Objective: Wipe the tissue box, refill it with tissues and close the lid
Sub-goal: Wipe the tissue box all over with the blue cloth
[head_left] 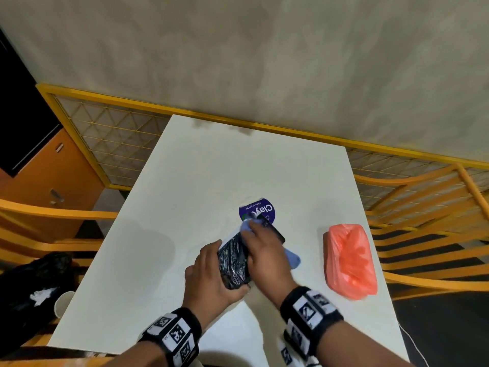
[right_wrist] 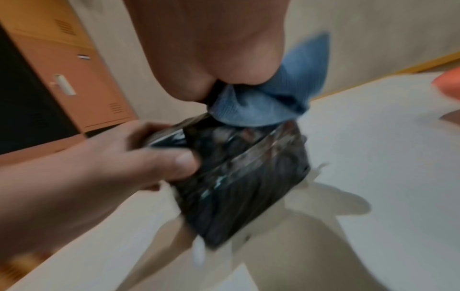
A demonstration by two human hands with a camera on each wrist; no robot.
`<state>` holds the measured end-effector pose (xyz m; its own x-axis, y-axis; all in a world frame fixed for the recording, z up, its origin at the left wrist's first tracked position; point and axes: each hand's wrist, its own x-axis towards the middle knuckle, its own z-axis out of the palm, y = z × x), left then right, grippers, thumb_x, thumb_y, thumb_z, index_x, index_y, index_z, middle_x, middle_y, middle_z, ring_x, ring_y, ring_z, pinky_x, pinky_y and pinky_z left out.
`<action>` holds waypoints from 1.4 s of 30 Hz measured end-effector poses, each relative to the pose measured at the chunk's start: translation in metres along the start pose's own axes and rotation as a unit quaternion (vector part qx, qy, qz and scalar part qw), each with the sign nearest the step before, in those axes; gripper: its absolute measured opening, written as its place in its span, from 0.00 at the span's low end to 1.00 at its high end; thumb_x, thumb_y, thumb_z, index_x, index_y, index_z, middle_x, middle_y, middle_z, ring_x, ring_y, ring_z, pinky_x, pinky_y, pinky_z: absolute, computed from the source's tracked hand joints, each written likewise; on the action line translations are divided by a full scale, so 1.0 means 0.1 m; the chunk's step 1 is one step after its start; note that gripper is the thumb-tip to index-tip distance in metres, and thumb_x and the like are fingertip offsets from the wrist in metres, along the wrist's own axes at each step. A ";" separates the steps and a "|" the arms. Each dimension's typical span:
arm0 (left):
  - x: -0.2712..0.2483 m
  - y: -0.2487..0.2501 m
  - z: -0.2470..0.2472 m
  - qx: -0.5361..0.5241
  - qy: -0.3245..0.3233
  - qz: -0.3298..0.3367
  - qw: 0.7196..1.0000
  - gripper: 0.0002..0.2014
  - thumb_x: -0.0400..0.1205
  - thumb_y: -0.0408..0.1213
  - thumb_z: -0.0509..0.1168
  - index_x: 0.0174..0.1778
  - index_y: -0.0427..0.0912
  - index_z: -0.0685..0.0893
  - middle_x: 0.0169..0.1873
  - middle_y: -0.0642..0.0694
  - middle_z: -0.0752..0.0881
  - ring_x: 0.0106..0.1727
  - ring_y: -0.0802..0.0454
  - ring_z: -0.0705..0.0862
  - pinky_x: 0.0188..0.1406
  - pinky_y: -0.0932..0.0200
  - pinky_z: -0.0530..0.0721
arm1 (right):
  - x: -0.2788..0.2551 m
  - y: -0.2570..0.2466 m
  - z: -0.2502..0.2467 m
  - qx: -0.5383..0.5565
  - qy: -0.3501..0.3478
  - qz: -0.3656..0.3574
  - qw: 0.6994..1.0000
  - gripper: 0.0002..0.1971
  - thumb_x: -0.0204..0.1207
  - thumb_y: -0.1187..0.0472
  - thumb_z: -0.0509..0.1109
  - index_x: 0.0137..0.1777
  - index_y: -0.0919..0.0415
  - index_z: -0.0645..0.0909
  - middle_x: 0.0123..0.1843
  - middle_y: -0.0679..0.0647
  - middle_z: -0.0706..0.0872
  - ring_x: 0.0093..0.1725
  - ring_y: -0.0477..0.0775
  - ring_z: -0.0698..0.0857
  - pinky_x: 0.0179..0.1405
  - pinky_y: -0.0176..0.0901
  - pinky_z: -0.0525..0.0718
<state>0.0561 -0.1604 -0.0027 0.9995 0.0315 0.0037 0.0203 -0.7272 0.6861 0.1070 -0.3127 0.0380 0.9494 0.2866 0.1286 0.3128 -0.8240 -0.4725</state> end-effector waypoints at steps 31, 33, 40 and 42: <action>0.00 0.02 -0.04 0.010 -0.003 -0.008 1.000 0.55 0.52 0.69 0.74 0.74 0.48 0.68 0.65 0.51 0.79 0.62 0.47 0.84 0.54 0.43 0.82 | 0.19 0.44 -0.22 -0.049 0.031 -0.089 0.994 0.23 0.66 0.66 0.61 0.63 0.60 0.82 0.68 0.63 0.84 0.54 0.66 0.85 0.54 0.51 0.84; 0.00 0.02 -0.04 0.009 0.001 -0.005 1.000 0.54 0.52 0.69 0.74 0.74 0.49 0.68 0.64 0.51 0.79 0.62 0.47 0.84 0.53 0.43 0.82 | 0.23 0.50 -0.23 -0.034 0.036 -0.058 0.997 0.26 0.63 0.72 0.63 0.63 0.61 0.83 0.68 0.63 0.83 0.56 0.66 0.84 0.57 0.51 0.83; -0.01 0.01 -0.05 0.012 0.000 0.001 1.000 0.54 0.53 0.69 0.74 0.74 0.49 0.68 0.64 0.52 0.78 0.63 0.48 0.82 0.55 0.43 0.81 | 0.40 0.54 -0.45 0.089 0.145 0.094 0.981 0.13 0.67 0.81 0.63 0.47 0.73 0.84 0.50 0.68 0.87 0.52 0.69 0.84 0.51 0.40 0.73; 0.00 0.03 -0.06 0.010 0.001 0.002 1.000 0.54 0.52 0.69 0.74 0.74 0.49 0.69 0.63 0.52 0.79 0.62 0.48 0.83 0.53 0.44 0.81 | 0.38 0.37 -0.54 0.061 0.161 0.019 0.985 0.18 0.67 0.75 0.62 0.54 0.67 0.86 0.58 0.63 0.87 0.58 0.64 0.82 0.59 0.41 0.75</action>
<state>0.0560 -0.1581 0.0034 0.9995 0.0300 0.0082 0.0167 -0.7405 0.6719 0.1561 -0.3582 0.0723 0.9266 0.0696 0.3695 0.2891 -0.7601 -0.5819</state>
